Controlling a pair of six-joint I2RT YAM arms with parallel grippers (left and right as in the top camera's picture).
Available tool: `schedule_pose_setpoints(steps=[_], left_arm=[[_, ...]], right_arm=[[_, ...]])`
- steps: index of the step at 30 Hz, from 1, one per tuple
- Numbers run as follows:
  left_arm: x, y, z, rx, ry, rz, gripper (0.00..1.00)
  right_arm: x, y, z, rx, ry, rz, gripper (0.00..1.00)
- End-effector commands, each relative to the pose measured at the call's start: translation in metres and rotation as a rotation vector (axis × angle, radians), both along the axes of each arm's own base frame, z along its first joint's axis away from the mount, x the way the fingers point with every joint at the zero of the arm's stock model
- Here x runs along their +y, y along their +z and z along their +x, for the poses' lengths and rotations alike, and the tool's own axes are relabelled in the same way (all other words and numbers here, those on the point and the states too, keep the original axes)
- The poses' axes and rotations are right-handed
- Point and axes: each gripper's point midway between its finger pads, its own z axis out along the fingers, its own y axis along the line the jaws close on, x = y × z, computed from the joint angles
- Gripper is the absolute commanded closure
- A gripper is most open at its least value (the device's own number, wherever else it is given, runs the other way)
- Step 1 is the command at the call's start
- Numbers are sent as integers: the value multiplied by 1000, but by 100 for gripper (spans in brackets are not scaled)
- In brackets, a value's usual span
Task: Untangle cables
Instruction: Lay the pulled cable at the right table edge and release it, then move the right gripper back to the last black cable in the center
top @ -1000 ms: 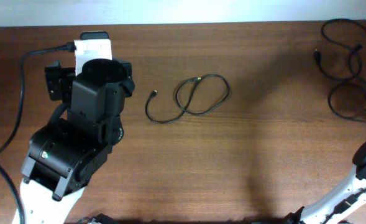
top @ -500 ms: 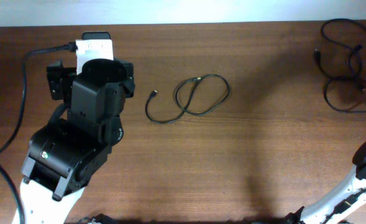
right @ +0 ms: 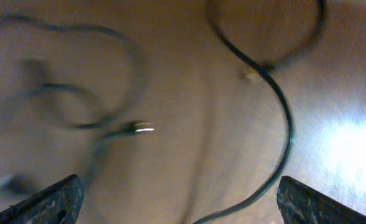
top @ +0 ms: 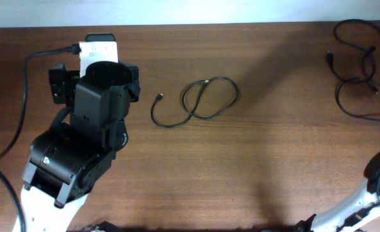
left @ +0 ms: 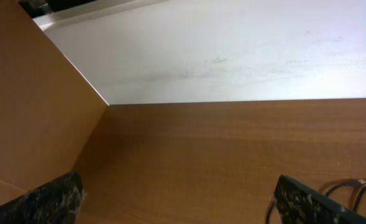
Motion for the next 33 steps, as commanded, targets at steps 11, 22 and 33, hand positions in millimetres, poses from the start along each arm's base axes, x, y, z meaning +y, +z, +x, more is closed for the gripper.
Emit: schedule_pose_setpoints(steps=[11, 22, 33], left_arm=[[0, -1, 0, 12, -8, 9, 1], [-2, -4, -1, 29, -24, 7, 1], [-3, -5, -1, 31, -31, 4, 1]], right_arm=[[280, 138, 81, -122, 1226, -333, 1], [395, 92, 66, -5, 1566, -310, 1], [465, -3, 46, 104, 1683, -25, 3]])
